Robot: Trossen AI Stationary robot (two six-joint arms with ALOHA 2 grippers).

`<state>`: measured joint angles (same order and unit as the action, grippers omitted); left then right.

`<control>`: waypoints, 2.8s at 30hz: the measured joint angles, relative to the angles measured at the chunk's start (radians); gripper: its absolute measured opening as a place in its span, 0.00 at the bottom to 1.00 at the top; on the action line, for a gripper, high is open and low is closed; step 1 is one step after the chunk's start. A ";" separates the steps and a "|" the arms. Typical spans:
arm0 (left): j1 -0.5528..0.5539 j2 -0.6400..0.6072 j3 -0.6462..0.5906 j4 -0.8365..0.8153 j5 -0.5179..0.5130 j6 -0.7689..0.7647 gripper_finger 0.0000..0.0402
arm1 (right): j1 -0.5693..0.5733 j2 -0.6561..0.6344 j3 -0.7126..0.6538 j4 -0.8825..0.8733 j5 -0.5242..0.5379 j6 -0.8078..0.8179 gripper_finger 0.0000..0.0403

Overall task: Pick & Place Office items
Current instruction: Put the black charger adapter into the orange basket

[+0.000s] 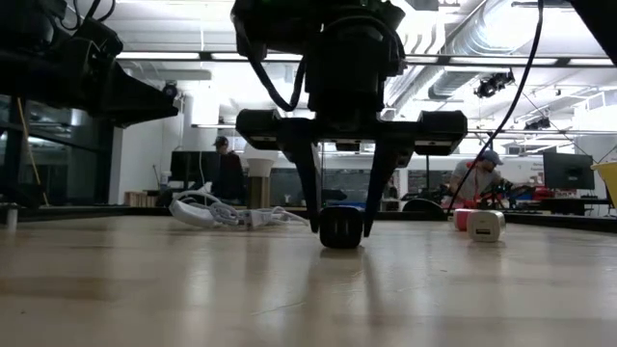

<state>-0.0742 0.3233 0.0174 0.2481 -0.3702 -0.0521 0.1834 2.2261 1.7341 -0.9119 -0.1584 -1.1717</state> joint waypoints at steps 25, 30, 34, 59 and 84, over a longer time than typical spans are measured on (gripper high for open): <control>0.000 0.000 0.000 0.000 0.000 0.000 0.57 | -0.001 -0.001 0.000 0.004 -0.008 0.000 0.36; 0.000 0.000 0.000 0.000 0.000 0.000 0.57 | -0.001 -0.001 0.000 0.007 -0.008 0.000 0.36; 0.000 0.000 0.000 0.000 0.000 0.000 0.57 | 0.001 -0.003 0.000 0.008 0.005 0.031 0.33; 0.000 0.000 0.000 0.000 0.000 0.000 0.57 | 0.209 -0.345 0.003 -0.057 0.393 1.069 0.34; 0.000 0.000 0.000 0.000 0.000 0.000 0.57 | 0.484 -0.342 0.001 -0.481 0.509 2.428 0.34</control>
<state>-0.0742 0.3237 0.0174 0.2478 -0.3706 -0.0521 0.6677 1.8840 1.7349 -1.3932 0.3509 1.2561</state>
